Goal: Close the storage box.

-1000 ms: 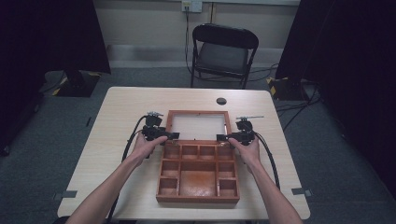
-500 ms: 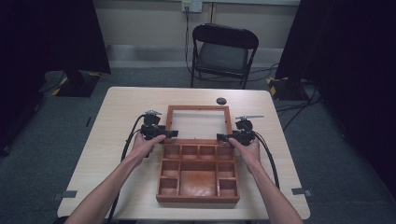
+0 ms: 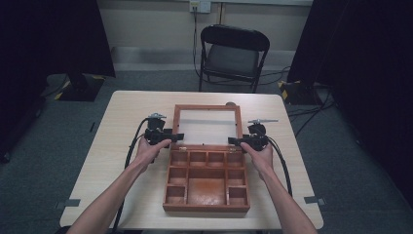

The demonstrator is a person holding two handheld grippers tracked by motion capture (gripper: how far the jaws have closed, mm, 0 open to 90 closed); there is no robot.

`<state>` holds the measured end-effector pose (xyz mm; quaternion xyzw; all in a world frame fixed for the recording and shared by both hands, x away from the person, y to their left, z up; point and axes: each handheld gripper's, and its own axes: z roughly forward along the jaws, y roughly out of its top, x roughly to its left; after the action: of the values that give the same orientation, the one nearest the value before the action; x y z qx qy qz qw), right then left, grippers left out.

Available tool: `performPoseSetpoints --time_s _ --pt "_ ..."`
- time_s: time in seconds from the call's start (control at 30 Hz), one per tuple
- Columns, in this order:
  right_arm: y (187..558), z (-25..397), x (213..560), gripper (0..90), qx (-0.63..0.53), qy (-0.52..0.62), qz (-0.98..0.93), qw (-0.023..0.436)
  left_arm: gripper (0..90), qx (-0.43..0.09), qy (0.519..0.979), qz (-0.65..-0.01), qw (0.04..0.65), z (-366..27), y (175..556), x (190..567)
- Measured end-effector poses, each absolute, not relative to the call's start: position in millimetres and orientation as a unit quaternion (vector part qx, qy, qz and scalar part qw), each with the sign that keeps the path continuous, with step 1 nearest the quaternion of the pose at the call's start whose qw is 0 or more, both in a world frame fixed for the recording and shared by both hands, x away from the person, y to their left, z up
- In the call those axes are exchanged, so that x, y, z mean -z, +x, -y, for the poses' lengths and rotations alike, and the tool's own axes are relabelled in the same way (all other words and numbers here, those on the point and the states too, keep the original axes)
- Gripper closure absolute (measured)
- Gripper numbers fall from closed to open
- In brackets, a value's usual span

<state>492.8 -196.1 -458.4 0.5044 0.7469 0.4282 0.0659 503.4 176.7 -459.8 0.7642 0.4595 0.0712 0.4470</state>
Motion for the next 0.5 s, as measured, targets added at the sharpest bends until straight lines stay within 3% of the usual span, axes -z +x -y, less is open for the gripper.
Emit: performPoseSetpoints --time_s 0.5 --pt "488.6 202.2 449.0 35.0 -0.453 0.5 -0.734 0.078 39.9 -0.08 0.753 -0.452 0.472 -181.2 499.5 447.5"
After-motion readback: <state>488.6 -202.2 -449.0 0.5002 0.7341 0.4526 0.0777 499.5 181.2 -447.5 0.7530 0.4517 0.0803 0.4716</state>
